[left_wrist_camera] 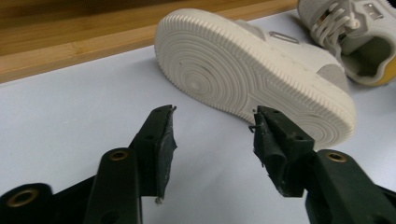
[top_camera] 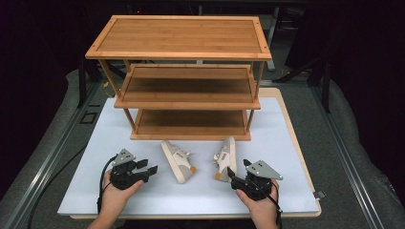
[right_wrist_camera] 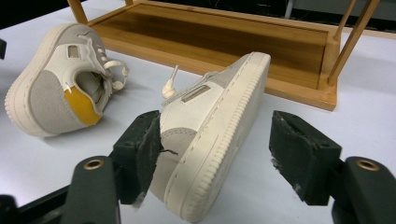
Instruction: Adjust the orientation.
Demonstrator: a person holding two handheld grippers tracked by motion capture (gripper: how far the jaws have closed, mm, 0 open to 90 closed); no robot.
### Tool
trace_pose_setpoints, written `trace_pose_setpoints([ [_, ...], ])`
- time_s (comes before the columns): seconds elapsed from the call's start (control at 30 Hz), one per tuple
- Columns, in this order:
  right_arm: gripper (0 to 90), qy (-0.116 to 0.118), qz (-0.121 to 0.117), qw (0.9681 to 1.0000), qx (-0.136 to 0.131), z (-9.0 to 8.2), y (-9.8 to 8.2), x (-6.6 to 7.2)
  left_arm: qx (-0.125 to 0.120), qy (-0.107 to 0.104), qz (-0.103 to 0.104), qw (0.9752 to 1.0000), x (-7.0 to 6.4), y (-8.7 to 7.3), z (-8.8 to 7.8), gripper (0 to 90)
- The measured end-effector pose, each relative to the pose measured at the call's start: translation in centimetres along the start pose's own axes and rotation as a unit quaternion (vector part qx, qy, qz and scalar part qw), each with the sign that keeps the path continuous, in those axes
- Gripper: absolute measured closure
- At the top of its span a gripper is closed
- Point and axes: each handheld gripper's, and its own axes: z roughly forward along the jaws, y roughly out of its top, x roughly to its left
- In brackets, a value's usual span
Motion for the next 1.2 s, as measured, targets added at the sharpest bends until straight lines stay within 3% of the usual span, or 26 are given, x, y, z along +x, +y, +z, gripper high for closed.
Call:
trace_pose_setpoints([
  [0.2,38.2,-0.006,-0.006,1.0000,-0.004,-0.2,-0.1,0.1,-0.003,-0.002,-0.001,1.0000,-0.3,0.4,0.2,50.2],
  [0.33,41.1,-0.005,0.003,1.0000,-0.005,-0.3,-0.2,-0.1,-0.012,-0.006,0.001,0.9999,-0.7,1.7,0.1,50.2],
  [0.53,42.6,-0.008,-0.004,1.0000,-0.003,-0.3,-0.3,0.0,-0.006,-0.006,0.002,1.0000,-1.3,2.6,0.8,51.0],
  [0.73,40.8,-0.011,-0.004,0.9999,-0.002,-0.5,-0.4,0.0,-0.001,0.001,-0.002,1.0000,-2.2,2.9,2.1,40.5],
  [0.9,40.5,-0.016,0.004,0.9999,-0.004,-0.7,-0.5,-0.2,-0.002,0.008,-0.019,0.9998,-2.5,3.0,2.9,28.9],
  [1.03,40.5,-0.015,0.004,0.9999,-0.006,-0.7,-0.5,-0.2,0.004,0.011,-0.008,0.9999,-2.9,2.8,3.5,28.1],
  [1.2,40.5,-0.012,0.003,0.9999,-0.003,-0.7,-0.4,-0.3,0.001,0.009,-0.013,0.9999,-2.8,2.8,3.7,27.3],
])
